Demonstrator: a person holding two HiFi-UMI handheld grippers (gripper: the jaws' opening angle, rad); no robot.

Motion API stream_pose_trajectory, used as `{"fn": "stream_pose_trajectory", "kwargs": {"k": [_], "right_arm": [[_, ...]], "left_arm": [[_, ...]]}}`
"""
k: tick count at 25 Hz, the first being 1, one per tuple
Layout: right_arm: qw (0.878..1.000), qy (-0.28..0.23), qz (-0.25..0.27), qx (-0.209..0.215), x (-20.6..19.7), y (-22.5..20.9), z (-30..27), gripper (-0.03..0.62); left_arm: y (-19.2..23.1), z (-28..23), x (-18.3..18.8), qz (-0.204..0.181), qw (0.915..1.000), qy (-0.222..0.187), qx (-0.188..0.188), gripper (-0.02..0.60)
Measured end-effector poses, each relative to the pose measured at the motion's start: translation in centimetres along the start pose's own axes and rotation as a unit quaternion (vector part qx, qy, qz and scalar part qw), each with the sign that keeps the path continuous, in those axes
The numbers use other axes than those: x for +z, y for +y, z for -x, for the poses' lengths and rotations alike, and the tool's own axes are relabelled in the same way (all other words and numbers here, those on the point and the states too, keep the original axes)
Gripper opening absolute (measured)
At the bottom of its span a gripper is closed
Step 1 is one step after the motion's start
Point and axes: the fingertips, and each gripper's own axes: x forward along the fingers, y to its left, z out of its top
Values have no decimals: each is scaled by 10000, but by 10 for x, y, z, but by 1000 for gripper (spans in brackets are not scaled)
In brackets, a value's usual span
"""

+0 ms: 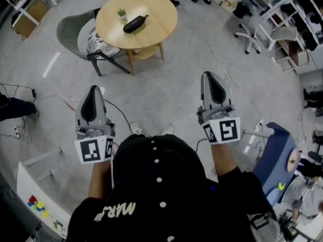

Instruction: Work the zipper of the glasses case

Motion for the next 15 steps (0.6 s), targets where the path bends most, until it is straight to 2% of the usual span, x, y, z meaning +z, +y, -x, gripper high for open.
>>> {"fn": "stream_pose_trajectory", "kwargs": {"k": [7, 11, 15], "right_arm": [[10000, -6, -26, -43, 1, -1, -2, -2], [9989, -219, -396, -90, 4, -4, -1, 0], [9995, -162, -260, -21, 1, 2, -1, 2]], "left_arm": [[-3, -4, 0, -32, 10000, 30, -41, 3], [1, -5, -3, -15, 9999, 92, 77, 3], [0, -4, -8, -35, 9999, 160, 34, 3]]}}
